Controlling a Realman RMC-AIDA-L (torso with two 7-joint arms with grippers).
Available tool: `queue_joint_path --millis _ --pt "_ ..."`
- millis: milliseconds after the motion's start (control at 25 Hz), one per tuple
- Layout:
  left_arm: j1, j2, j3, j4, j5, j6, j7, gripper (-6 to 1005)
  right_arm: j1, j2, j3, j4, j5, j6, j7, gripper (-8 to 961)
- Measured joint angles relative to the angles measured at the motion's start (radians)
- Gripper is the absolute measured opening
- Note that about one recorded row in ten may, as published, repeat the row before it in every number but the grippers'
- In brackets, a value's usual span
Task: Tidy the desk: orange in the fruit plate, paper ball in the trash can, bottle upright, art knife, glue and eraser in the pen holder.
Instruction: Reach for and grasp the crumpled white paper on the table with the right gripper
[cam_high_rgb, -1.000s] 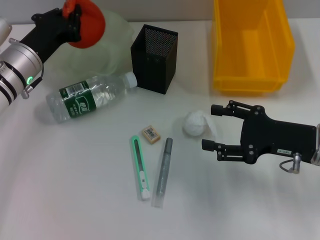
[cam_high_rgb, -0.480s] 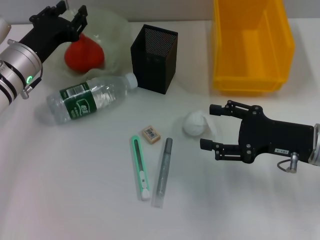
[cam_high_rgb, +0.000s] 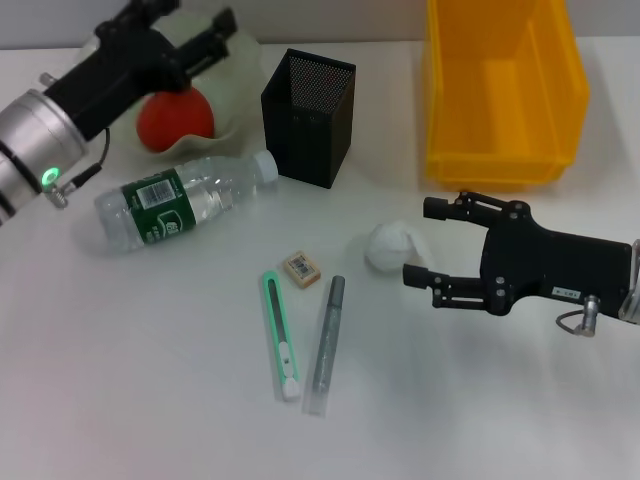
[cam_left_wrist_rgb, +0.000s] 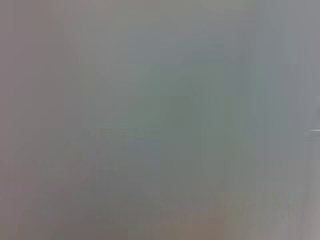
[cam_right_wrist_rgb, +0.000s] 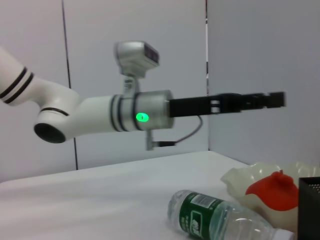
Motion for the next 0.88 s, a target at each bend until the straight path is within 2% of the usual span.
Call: queue_joint_path --millis 40,80,160,200,240,280,400,440,520,640,880 --pt "0.05 0.003 0.099 0.092 0.03 0.085 -0.091 782 0.0 -0.001 0.004 0.0 0.0 0.0 0.002 832" --pt "0.05 0.003 0.099 0.092 0.03 0.085 -0.091 802 0.0 -0.001 0.007 0.0 0.0 0.0 0.003 832" --pt "0.088 0.007 0.164 0.163 0.053 0.15 -0.153 843 0.0 -0.001 0.013 -0.001 0.0 -0.004 0.009 832" --pt "0.115 0.013 0.199 0.203 0.072 0.196 -0.185 843 0.0 -0.002 0.016 -0.002 0.001 -0.006 0.014 832" --pt "0.148 0.029 0.229 0.247 0.11 0.29 -0.226 843 0.002 -0.003 0.02 -0.006 0.001 -0.008 0.031 832" --pt "0.148 0.029 0.229 0.247 0.11 0.29 -0.226 843 0.002 -0.003 0.02 -0.006 0.001 -0.008 0.031 832" --pt "0.17 0.062 0.235 0.251 0.172 0.41 -0.254 843 0.009 -0.008 0.019 -0.009 0.001 -0.01 0.059 832" --pt "0.181 0.077 0.232 0.249 0.231 0.46 -0.263 843 0.014 -0.011 0.016 -0.011 0.001 -0.013 0.07 832" --pt "0.187 0.08 0.231 0.248 0.26 0.473 -0.264 843 0.016 -0.012 0.013 -0.011 0.001 -0.015 0.074 832" --pt "0.204 0.086 0.228 0.249 0.382 0.476 -0.259 843 0.025 -0.016 0.01 -0.017 -0.005 -0.021 0.094 831" --pt "0.224 0.085 0.227 0.249 0.474 0.432 -0.233 843 0.031 -0.026 -0.024 -0.035 -0.012 -0.024 0.137 831"
